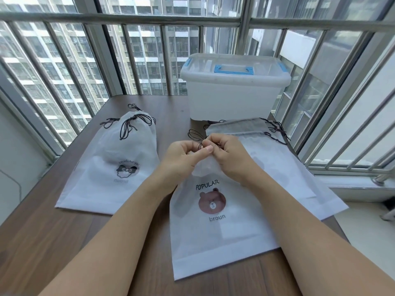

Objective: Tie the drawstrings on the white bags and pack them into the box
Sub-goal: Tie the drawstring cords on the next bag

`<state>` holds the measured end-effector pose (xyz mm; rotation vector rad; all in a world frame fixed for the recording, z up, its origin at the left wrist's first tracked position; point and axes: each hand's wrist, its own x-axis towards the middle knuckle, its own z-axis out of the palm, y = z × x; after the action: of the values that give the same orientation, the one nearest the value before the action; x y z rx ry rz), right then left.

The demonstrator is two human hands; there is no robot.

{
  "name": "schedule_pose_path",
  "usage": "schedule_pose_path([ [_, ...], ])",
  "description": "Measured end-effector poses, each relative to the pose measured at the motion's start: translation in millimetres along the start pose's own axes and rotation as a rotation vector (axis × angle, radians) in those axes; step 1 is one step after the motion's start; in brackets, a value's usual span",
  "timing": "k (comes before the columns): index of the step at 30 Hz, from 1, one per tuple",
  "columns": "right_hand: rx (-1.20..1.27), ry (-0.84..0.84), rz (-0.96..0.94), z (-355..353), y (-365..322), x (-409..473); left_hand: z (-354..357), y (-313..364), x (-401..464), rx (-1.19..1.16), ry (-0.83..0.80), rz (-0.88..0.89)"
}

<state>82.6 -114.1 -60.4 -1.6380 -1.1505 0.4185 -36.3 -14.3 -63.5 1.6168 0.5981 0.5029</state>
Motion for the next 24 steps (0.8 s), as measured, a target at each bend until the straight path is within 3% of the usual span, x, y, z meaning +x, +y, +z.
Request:
schedule_pose_path([
  [4,-0.021,-0.007,0.025,-5.9,1.9,-0.7,-8.6,4.1,-1.6,0.191,0.086,0.262],
  [7,-0.104,-0.001,0.018,-8.3,2.5,-1.1,-15.1,4.4,-2.2,0.475,0.173,0.457],
  [12,-0.165,-0.043,-0.022,-15.2,-6.2,-2.8,-29.2,10.9,0.4,0.68,0.138,0.699],
  [14,-0.128,-0.067,-0.026,-18.2,-7.6,-2.5,-29.3,14.1,-0.8,0.665,0.134,0.71],
  [18,-0.122,-0.1,-0.032,-18.0,-4.4,-3.0,-17.7,8.6,-3.5,0.612,0.154,0.555],
  [24,-0.111,-0.09,-0.005,-18.1,-2.5,-1.9,-15.0,11.8,-6.5,0.491,0.186,0.597],
])
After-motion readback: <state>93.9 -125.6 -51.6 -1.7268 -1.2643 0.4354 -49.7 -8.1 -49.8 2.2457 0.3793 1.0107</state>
